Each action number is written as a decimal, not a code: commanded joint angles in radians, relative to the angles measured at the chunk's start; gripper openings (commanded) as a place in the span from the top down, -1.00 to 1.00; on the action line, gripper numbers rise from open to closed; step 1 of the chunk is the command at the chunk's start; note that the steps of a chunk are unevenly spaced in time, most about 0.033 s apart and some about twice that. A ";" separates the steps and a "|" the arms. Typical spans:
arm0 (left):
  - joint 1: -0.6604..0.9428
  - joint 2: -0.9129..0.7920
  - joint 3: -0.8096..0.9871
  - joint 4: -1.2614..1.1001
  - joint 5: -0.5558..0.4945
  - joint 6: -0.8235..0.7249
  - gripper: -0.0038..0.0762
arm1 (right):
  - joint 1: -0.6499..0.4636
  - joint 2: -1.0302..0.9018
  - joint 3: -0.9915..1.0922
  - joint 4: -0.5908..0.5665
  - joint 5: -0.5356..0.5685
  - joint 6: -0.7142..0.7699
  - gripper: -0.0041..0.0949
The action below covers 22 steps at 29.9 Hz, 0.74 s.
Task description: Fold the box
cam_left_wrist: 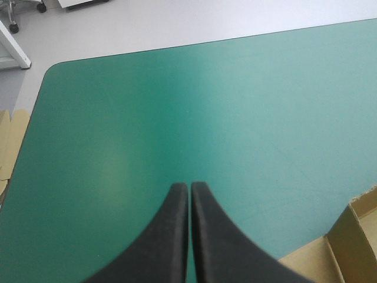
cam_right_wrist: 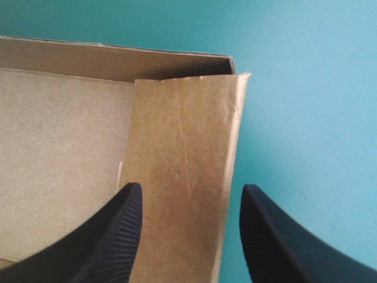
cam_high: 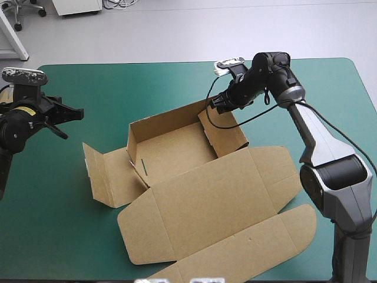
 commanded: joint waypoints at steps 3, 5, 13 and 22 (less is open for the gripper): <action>0.002 -0.024 -0.033 -0.014 -0.072 0.000 0.90 | -0.004 -0.108 -0.036 -0.013 0.013 0.021 -0.10; 0.002 -0.024 -0.033 -0.014 -0.070 0.001 0.90 | -0.004 -0.129 -0.018 -0.026 0.013 0.028 -0.10; 0.002 -0.024 -0.033 -0.019 -0.070 0.005 0.90 | -0.004 -0.165 0.123 -0.026 0.013 0.039 -0.11; 0.002 -0.024 -0.033 -0.024 -0.069 0.011 0.90 | -0.002 -0.167 0.174 -0.026 0.013 0.053 -0.10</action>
